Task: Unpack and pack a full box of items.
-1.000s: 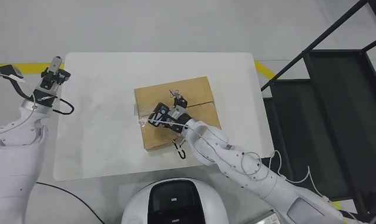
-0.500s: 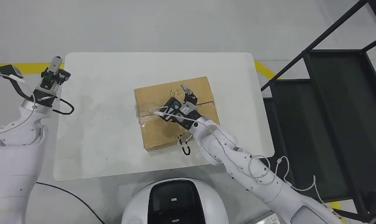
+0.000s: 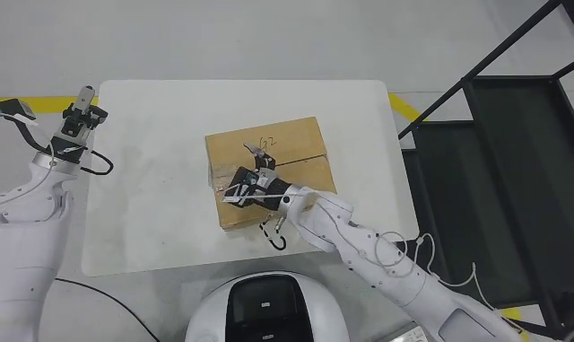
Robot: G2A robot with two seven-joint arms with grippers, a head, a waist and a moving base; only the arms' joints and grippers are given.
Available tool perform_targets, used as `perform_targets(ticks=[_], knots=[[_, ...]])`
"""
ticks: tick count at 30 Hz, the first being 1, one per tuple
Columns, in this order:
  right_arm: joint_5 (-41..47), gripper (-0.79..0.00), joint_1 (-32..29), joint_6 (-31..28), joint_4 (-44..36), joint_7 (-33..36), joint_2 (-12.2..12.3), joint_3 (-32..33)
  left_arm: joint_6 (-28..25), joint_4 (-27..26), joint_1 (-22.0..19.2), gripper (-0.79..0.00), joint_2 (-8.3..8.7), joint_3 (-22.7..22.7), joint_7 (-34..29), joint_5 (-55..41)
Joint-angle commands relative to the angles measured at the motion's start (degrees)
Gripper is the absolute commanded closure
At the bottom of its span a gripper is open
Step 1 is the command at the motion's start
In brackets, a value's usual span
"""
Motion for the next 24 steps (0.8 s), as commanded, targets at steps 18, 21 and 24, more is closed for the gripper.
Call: perform_targets(ticks=[18,21,24], knots=[[-6.1,-0.65,1.9,6.2,3.5,7.6,-2.9,-2.4,0.0,0.0,0.0,-0.785,0.0,0.0,0.0,0.0],[-6.6,0.0,1.2,6.0,3.0,7.8,-2.8,-1.3,0.0,0.0,0.0,-0.785,0.0,0.0,0.0,0.0],[-7.2,0.0,0.5,6.1,2.4,7.9,-2.7,-0.3,0.0,0.0,0.0,-0.785,0.0,0.0,0.0,0.0]])
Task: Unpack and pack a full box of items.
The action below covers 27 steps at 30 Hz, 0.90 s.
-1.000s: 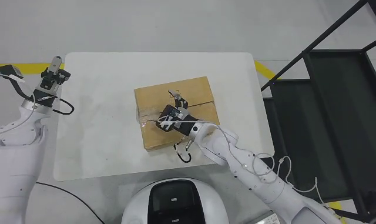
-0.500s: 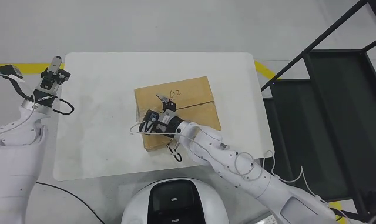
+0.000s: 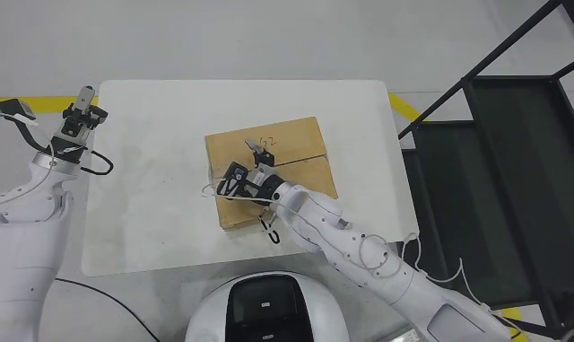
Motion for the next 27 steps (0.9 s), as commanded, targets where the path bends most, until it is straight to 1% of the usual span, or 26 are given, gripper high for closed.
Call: perform_targets(ticks=[1,7,19,24,27], knots=[[-0.5,0.0,-0.4,0.0,-0.3,0.2,0.0,0.5,0.0,0.0,0.0,-0.785,0.0,0.0,0.0,0.0],[-1.6,0.0,-1.7,-0.4,-1.0,0.3,0.0,1.4,0.0,0.0,0.0,-0.785,0.0,0.0,0.0,0.0],[-4.3,0.0,-2.0,-2.6,-1.6,2.1,-0.9,0.0,0.0,0.0,0.0,-0.785,0.0,0.0,0.0,0.0],[-5.1,0.0,-2.4,-2.1,-1.8,3.0,-1.2,0.5,0.0,0.0,0.0,-0.785,0.0,0.0,0.0,0.0],[-4.9,0.0,-4.0,-0.3,-3.0,1.6,-1.0,2.2,0.0,0.0,0.0,-0.785,0.0,0.0,0.0,0.0]])
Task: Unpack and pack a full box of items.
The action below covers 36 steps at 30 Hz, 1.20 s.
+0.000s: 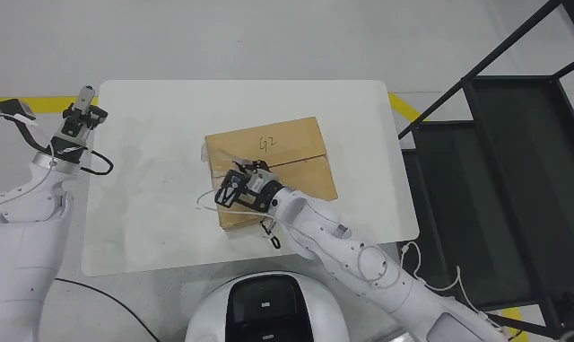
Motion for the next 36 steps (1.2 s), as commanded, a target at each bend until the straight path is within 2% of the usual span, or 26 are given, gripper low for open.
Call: perform_targets(ticks=[1,8,17,28,36], knots=[[0.6,0.0,-1.5,0.9,-0.9,-1.4,0.2,1.4,0.0,0.0,0.0,-0.785,0.0,0.0,0.0,0.0],[6.3,0.0,-6.9,-0.1,-1.1,-8.8,1.2,6.8,0.0,0.0,0.0,-0.785,0.0,0.0,0.0,0.0],[11.2,0.0,-9.7,-2.5,-1.1,-20.2,1.9,11.5,0.0,0.0,0.0,-0.785,0.0,0.0,0.0,0.0],[15.2,0.0,-9.0,-6.8,0.5,-23.9,1.9,12.9,0.0,0.0,0.0,-0.785,0.0,0.0,0.0,0.0],[15.8,0.0,-10.0,-5.4,3.0,-23.4,1.9,14.2,0.0,0.0,0.0,-0.785,0.0,0.0,0.0,0.0]])
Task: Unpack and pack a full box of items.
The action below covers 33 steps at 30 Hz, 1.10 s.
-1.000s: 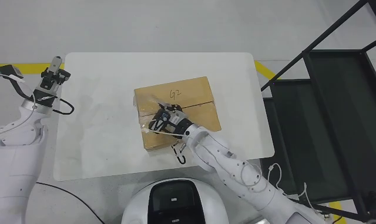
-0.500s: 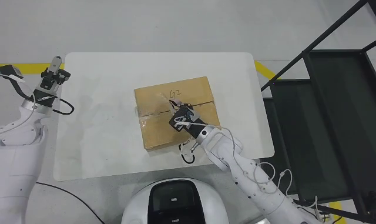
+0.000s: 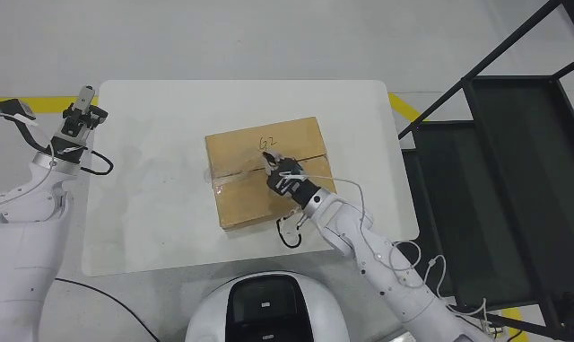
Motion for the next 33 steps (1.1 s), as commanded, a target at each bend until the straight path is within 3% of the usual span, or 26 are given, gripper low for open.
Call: perform_targets(ticks=[1,14,15,16,26,33], knots=[[-0.6,0.0,-0.6,0.6,-0.2,0.8,0.1,0.3,0.0,0.0,0.0,-0.785,0.0,0.0,0.0,0.0],[-4.1,0.0,-4.7,1.7,-4.8,4.4,0.7,1.9,0.0,0.0,0.0,-0.785,0.0,0.0,0.0,0.0],[-4.0,-0.234,-5.0,1.4,-5.2,4.7,0.7,2.0,0.0,0.0,0.0,-0.785,0.0,0.0,0.0,0.0],[-3.7,-0.782,-5.2,1.0,-5.6,4.9,0.8,2.2,0.0,0.0,0.0,-0.785,0.0,0.0,0.0,0.0],[-2.4,-0.785,-4.3,-4.7,-10.1,5.7,1.1,3.2,0.0,0.0,0.0,-0.785,0.0,0.0,0.0,0.0],[-7.9,-0.785,-0.7,-6.8,-10.9,12.8,1.0,0.9,0.0,0.0,0.0,-0.785,0.0,0.0,0.0,0.0]])
